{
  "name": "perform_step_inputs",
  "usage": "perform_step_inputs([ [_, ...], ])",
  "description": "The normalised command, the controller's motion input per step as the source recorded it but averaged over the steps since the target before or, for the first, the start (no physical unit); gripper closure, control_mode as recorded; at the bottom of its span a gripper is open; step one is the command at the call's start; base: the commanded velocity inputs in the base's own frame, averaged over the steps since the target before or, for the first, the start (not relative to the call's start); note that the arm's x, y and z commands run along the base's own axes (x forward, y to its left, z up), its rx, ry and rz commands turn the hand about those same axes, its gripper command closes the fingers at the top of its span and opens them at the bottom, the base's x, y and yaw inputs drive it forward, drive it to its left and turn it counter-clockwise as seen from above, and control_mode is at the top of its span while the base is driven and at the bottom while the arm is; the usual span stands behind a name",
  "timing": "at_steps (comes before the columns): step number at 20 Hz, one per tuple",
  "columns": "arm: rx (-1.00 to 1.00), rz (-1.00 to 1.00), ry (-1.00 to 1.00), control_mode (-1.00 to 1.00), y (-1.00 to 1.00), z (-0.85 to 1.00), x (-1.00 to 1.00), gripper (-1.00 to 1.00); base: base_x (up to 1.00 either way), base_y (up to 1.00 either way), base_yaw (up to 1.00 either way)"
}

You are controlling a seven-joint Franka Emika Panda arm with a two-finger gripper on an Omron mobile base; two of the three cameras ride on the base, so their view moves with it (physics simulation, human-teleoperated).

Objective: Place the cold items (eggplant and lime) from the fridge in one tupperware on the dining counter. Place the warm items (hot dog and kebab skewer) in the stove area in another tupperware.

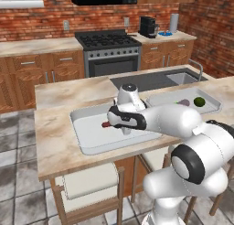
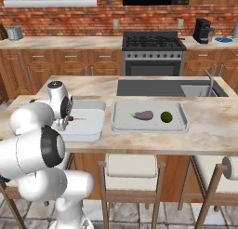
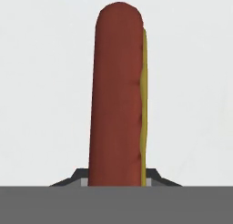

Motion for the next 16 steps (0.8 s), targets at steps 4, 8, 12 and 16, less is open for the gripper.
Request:
perform_step_inputs([
  [4,0.00,0.00,0.00,-1.00,0.00,-0.17,0.16,1.00,0.00,0.00,0.00],
  [8,0.00,0.00,0.00,-1.00,0.00,-0.18,0.17,1.00,0.00,0.00,0.00],
  [12,0.00,0.00,0.00,-1.00,0.01,-0.15,0.19,1.00,0.00,0.00,0.00],
  [16,0.00,0.00,0.00,-1.00,0.03,-0.17,0.14,-1.00,0.00,0.00,0.00],
])
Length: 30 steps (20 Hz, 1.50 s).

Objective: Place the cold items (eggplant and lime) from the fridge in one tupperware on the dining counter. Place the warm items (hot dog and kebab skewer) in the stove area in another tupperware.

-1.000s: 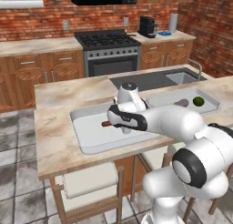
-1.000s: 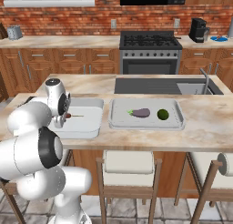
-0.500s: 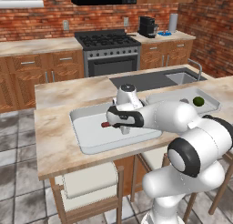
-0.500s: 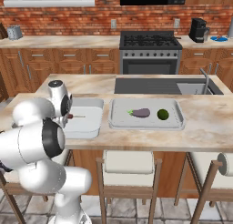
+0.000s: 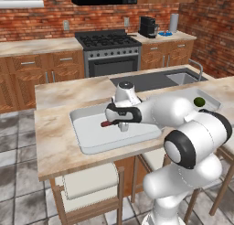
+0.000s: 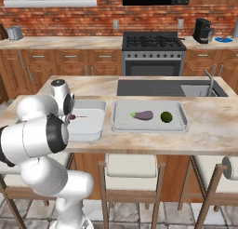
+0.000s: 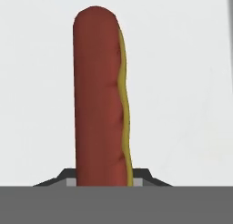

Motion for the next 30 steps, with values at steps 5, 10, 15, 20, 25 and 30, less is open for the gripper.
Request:
perform_step_inputs([
  [5,0.00,0.00,-0.01,-1.00,0.00,-0.16,0.00,-1.00,0.00,0.00,0.00],
  [10,0.00,0.00,-0.01,-1.00,-0.03,0.03,-0.08,-1.00,0.00,0.00,0.00],
  [15,0.01,-0.06,-0.16,-1.00,-0.13,0.44,-0.30,-1.00,0.00,0.00,0.00],
  [20,0.06,-0.20,-0.14,-1.00,-0.15,0.66,-0.42,-1.00,0.00,0.00,0.00],
  [25,0.12,-0.40,-0.04,-1.00,-0.07,0.54,-0.59,-1.00,0.00,0.00,0.00],
  [30,0.16,-0.52,0.00,-1.00,-0.12,0.39,-0.70,-1.00,0.00,0.00,0.00],
])
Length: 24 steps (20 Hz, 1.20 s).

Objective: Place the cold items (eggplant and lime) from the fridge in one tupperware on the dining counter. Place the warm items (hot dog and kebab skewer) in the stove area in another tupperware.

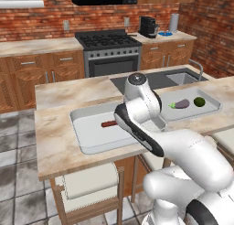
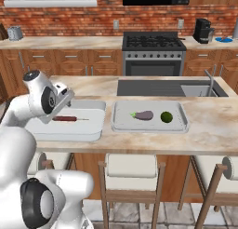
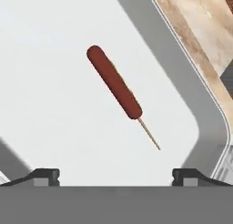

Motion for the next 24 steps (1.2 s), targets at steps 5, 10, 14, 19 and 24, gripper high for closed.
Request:
perform_step_inputs([
  [5,0.22,-0.41,-0.01,-1.00,-0.12,0.35,-0.91,-1.00,0.00,0.00,0.00],
  [10,0.30,-0.32,-0.04,-1.00,-0.34,0.38,-0.92,-1.00,0.00,0.00,0.00],
  [14,0.28,-0.25,-0.16,-1.00,-0.37,0.26,-0.98,-1.00,0.00,0.00,0.00],
  [19,0.22,-0.21,-0.25,-1.00,-0.31,0.25,-0.95,-1.00,0.00,0.00,0.00],
  [24,0.18,-0.22,-0.09,-1.00,-0.19,0.60,-0.56,-1.00,0.00,0.00,0.00],
])
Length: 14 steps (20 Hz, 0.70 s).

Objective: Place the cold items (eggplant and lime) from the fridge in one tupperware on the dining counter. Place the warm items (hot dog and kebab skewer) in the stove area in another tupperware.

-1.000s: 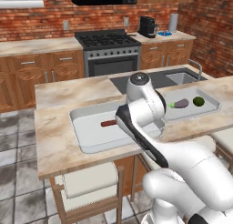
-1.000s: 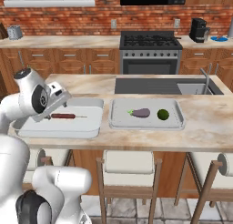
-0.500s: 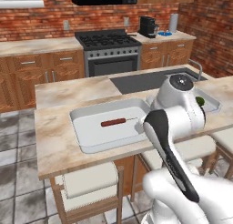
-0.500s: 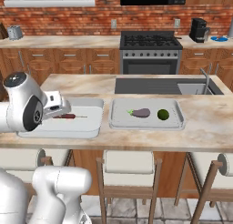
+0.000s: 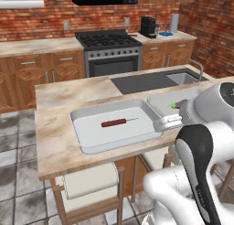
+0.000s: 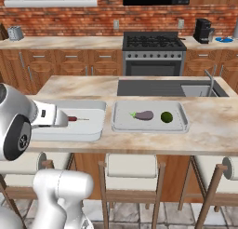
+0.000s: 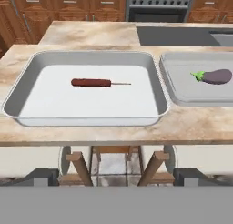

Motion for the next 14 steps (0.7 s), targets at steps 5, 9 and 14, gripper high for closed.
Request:
perform_step_inputs([
  [5,0.06,-0.21,-0.12,-1.00,-0.08,0.28,-0.45,-1.00,0.00,0.00,0.00],
  [9,-0.02,-0.06,0.00,-1.00,0.01,-0.01,-0.03,-1.00,0.00,0.00,0.00],
  [14,-0.05,0.00,-0.02,-1.00,0.05,-0.04,-0.07,-1.00,0.00,0.00,0.00],
])
